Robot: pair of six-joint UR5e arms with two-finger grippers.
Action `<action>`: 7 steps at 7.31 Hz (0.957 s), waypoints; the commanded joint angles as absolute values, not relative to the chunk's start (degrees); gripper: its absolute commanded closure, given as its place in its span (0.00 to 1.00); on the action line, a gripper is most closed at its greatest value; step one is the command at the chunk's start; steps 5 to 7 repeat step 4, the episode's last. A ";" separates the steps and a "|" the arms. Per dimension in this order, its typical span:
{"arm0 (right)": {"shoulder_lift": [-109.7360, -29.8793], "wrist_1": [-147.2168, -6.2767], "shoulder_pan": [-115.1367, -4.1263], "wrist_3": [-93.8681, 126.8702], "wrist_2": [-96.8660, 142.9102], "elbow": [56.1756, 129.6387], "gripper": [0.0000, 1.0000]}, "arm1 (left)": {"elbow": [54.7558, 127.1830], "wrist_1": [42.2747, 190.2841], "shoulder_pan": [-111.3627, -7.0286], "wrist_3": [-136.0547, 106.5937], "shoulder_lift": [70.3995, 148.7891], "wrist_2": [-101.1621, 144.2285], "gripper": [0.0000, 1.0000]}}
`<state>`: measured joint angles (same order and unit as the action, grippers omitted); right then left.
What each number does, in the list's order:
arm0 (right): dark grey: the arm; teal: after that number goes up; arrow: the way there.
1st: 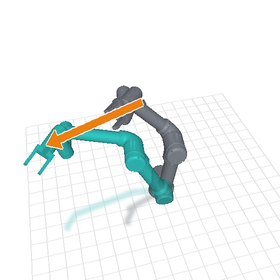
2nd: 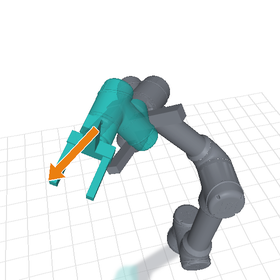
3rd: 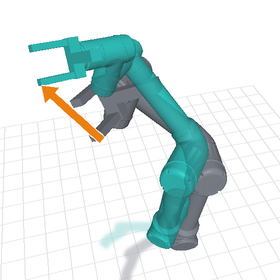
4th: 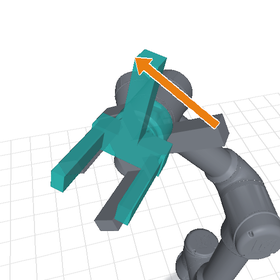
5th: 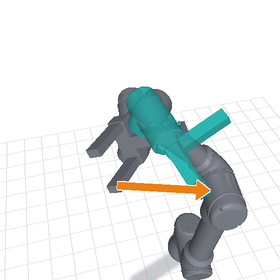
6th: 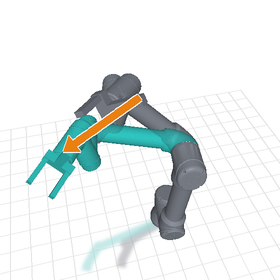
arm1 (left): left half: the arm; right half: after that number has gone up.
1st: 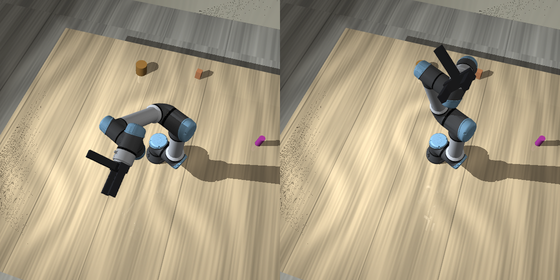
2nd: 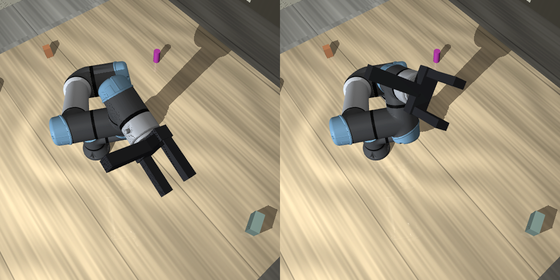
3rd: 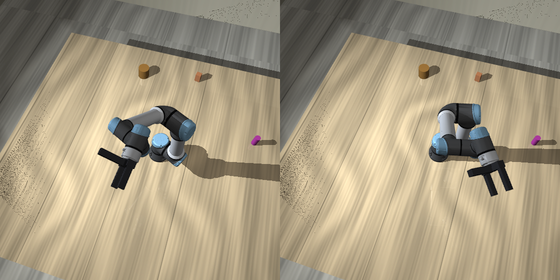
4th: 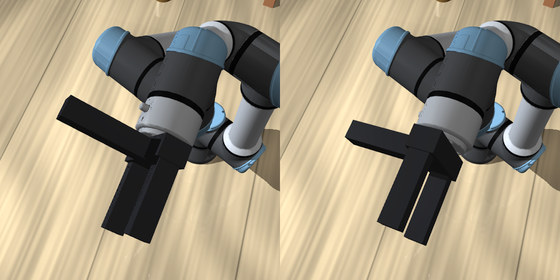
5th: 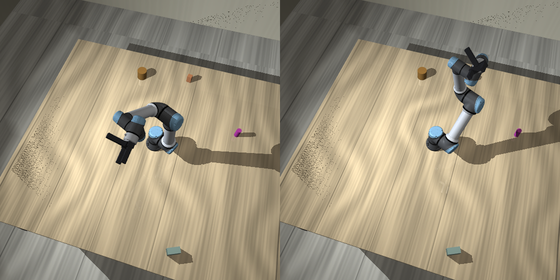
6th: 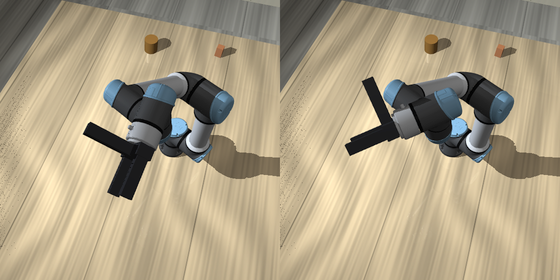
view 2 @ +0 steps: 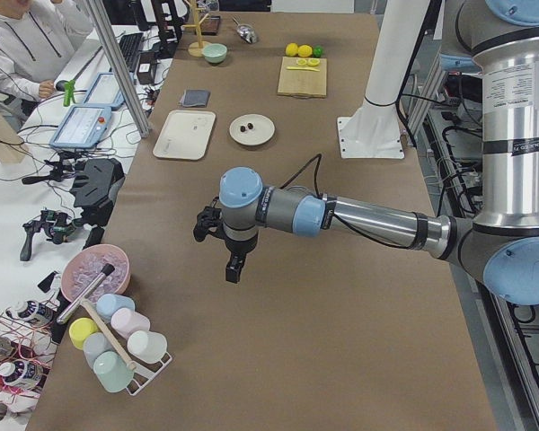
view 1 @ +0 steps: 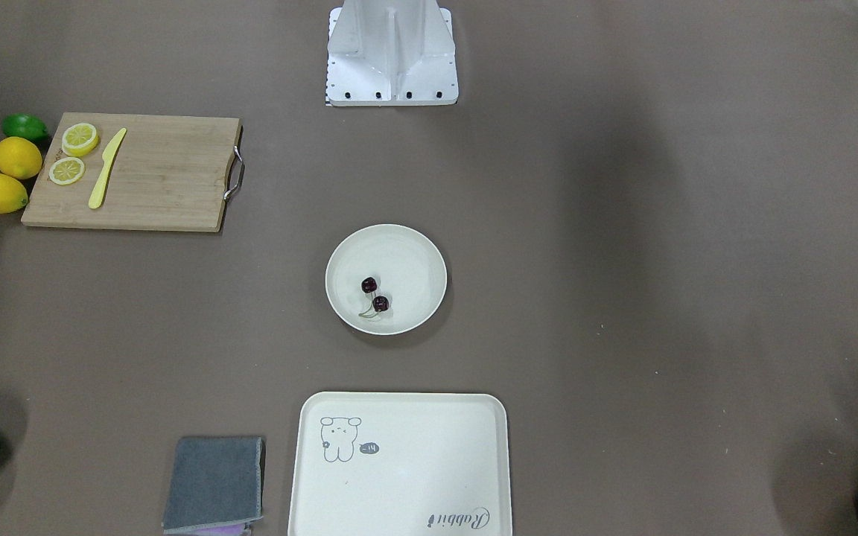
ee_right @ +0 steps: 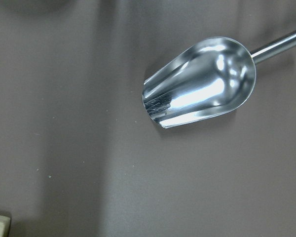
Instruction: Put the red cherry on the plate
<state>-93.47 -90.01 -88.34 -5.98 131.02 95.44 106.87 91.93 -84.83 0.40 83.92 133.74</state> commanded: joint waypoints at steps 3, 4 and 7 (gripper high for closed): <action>-92.55 -89.47 -88.86 -6.42 127.53 94.92 0.00 | 108.02 91.93 -84.90 0.35 83.93 131.84 0.02; -92.46 -89.47 -88.86 -6.24 127.53 94.66 0.00 | 108.10 91.93 -84.82 0.44 83.85 131.40 0.02; -92.46 -89.47 -88.86 -6.24 127.53 94.66 0.00 | 108.10 91.93 -84.82 0.44 83.85 131.40 0.02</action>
